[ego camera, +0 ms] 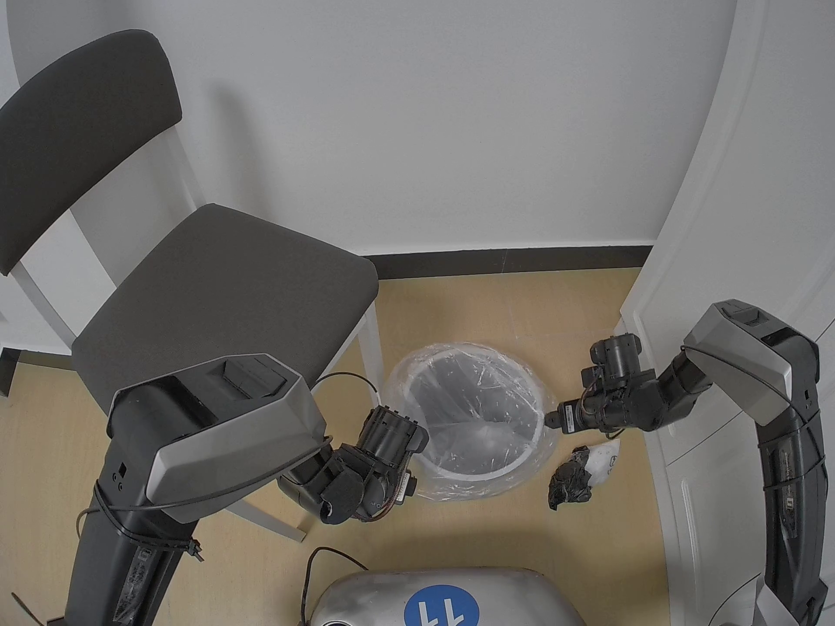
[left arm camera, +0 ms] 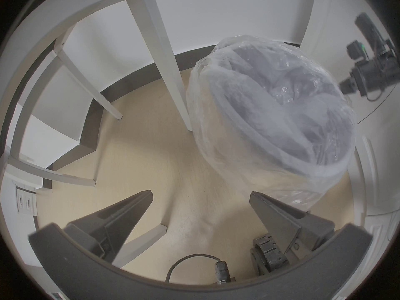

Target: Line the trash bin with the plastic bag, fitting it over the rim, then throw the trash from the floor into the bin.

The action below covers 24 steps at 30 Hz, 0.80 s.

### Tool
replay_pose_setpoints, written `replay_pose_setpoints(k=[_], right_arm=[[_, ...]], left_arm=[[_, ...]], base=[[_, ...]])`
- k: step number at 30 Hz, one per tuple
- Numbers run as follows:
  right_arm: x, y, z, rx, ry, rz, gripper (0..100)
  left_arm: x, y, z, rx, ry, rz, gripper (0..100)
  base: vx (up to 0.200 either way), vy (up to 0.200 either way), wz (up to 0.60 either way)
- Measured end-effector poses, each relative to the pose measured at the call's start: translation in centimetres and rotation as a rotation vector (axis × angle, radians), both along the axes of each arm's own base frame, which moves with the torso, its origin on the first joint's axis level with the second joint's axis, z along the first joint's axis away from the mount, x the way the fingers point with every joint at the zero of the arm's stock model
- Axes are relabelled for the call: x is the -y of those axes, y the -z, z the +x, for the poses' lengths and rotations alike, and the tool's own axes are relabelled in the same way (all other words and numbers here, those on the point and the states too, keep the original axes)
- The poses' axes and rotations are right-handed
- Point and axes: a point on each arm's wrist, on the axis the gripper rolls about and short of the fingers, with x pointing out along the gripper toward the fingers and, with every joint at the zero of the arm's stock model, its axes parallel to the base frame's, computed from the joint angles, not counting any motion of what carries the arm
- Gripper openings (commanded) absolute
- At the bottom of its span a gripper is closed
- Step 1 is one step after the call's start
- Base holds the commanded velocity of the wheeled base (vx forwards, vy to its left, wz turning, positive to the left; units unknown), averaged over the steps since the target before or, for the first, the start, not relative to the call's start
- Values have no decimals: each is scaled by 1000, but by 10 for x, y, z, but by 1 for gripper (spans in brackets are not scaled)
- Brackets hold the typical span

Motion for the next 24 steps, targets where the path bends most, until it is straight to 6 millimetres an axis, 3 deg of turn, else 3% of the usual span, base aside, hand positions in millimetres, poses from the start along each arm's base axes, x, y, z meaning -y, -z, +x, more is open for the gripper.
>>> replay_pose_setpoints(k=[4,10,16,24], right_arm=[[0,-3,24,24,9,-4,100],[4,20,47,24,16,-14,100],[8,36,51,-13,14,-14,100],[9,42,52,-63,13,-28,100]], left_arm=[[1,0,-2,15,2,-6,100],[8,-3,-6,75,16,-41,100],[11,0,-15,94,33,-55,100],[12,-6,-24,127,49,-81,100]], base=[[0,0,0],[0,0,0],[0,0,0],[0,0,0]])
